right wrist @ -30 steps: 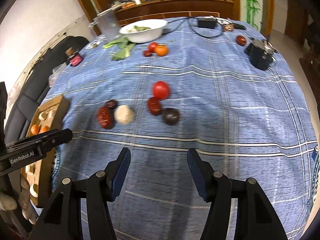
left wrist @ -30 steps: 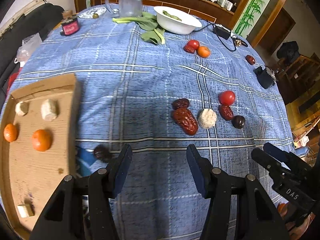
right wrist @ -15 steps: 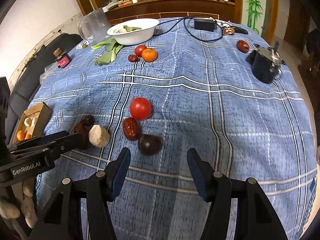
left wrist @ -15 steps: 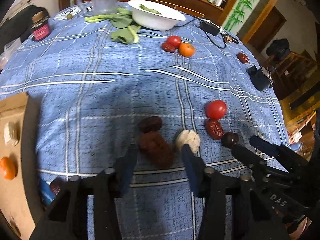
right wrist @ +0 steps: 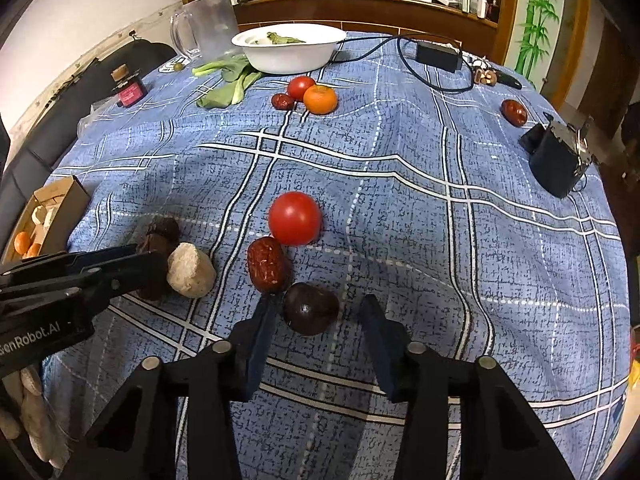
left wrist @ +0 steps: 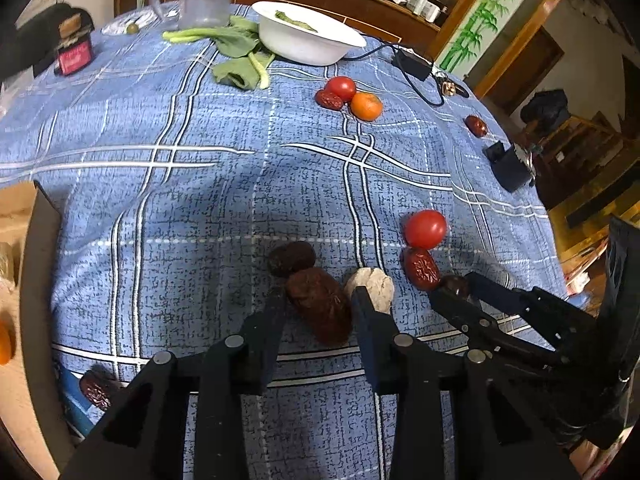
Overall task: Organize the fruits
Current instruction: 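Grasp a red date with the left tool while the right tool grasps a dark plum, then carry the date and plum into the box and open both tools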
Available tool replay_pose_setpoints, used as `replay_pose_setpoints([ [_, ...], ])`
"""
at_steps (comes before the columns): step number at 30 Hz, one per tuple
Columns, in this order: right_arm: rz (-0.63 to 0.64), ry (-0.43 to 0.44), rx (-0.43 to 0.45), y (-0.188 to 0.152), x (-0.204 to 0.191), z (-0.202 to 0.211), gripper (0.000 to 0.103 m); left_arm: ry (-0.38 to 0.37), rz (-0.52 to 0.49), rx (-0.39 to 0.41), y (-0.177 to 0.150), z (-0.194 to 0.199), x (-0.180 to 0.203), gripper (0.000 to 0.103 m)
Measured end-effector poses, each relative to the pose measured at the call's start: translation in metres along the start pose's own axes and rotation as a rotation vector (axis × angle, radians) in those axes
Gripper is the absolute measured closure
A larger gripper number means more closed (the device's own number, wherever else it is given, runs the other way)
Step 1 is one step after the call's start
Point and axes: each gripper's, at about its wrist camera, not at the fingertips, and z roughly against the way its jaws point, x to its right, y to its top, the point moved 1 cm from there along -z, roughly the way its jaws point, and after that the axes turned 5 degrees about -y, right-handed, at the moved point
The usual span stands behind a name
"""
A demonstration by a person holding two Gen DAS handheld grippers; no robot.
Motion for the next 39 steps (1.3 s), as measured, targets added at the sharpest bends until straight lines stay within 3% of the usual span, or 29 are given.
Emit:
replay_pose_setpoints([
  [4,-0.010,0.020,-0.003,0.000,-0.001,0.002,0.076,-0.016,0.020,-0.001,-0.002,0.001,-0.003,0.074],
  [17,-0.076,0.055,-0.017,-0.019,-0.002,0.020,0.076,0.003,-0.010,0.039,-0.021,0.032,0.003,0.076],
  [26,-0.093,0.107,-0.004,-0.022,-0.027,0.041,0.076,0.005,-0.021,0.079,-0.034,0.073,-0.006,0.076],
  [39,-0.008,0.216,0.033,0.005,-0.128,0.068,0.075,0.061,0.109,0.148,-0.049,0.148,-0.098,0.076],
])
